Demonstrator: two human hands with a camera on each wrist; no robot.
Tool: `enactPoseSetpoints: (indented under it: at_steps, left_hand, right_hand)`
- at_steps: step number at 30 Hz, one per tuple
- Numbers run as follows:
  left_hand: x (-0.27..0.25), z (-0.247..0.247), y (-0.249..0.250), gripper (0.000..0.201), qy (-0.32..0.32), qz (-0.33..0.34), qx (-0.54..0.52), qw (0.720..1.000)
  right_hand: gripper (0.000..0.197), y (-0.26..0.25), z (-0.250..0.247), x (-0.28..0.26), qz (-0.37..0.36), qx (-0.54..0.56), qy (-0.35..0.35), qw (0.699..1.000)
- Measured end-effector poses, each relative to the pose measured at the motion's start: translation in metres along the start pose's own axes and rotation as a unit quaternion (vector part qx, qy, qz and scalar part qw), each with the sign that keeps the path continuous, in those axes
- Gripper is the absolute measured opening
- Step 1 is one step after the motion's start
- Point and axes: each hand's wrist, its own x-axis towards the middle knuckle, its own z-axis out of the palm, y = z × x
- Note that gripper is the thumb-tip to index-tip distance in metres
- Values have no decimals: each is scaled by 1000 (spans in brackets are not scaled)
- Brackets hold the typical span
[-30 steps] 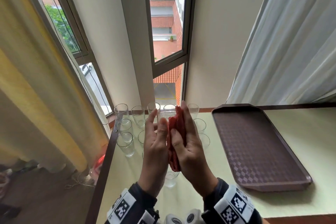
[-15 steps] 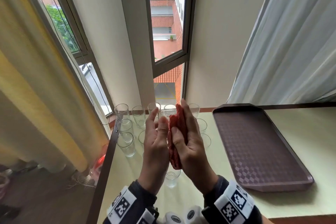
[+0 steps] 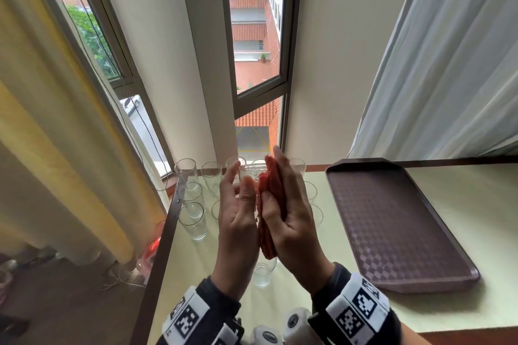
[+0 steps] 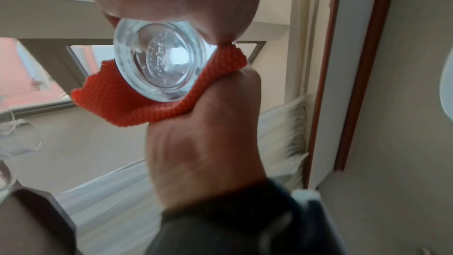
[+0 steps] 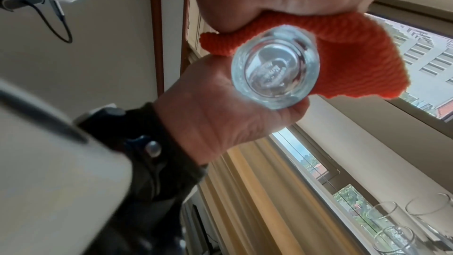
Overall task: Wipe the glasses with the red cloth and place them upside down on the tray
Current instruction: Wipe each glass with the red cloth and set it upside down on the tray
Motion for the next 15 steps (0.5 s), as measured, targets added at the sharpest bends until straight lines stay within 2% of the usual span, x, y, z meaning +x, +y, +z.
enactPoseSetpoints:
  at_steps: [4,7,12,15]
  left_hand:
    - [-3,2,-5,43,7,1,14,1000]
    - [-2,2,-10,60,-12,-4,16,1000]
    - [7,-3,-10,80,-27,-14,9,999]
    - [6,-1,-5,66,-18,-7,2,1000]
  right_hand:
    - [60,0,-1,13,35,54,8,998]
    - [59,0,-1,15,52,74,15,996]
    - [60,2,-1,5,11,42,21,999]
    - [62,1,-1,6,8,29,18,999]
